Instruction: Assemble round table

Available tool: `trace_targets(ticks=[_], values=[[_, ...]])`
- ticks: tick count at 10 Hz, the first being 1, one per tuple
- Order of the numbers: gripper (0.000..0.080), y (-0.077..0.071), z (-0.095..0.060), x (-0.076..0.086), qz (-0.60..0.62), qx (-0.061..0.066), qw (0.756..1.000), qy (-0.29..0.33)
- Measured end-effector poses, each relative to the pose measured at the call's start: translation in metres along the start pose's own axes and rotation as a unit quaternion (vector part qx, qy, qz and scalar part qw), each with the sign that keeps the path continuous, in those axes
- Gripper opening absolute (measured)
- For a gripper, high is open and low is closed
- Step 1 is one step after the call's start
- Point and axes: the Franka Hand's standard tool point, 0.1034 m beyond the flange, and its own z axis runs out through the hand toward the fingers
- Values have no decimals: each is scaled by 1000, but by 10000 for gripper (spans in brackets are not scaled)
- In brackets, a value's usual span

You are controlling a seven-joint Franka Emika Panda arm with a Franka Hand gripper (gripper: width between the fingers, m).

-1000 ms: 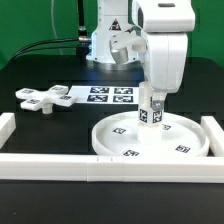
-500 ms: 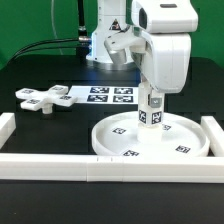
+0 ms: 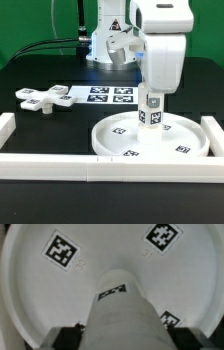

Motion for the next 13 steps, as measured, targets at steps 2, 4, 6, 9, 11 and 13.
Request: trace_targets(ticks=[2, 4, 6, 9, 11, 13], values=[[407, -1, 0, 1, 129, -1, 992, 1], [407, -2, 1, 3, 272, -1, 962, 1], [407, -2, 1, 3, 399, 0, 917, 4], [409, -2, 1, 3, 474, 1, 880, 5], [409, -2, 1, 3, 542, 3, 841, 7], [409, -3, 2, 1, 639, 15, 769, 15]])
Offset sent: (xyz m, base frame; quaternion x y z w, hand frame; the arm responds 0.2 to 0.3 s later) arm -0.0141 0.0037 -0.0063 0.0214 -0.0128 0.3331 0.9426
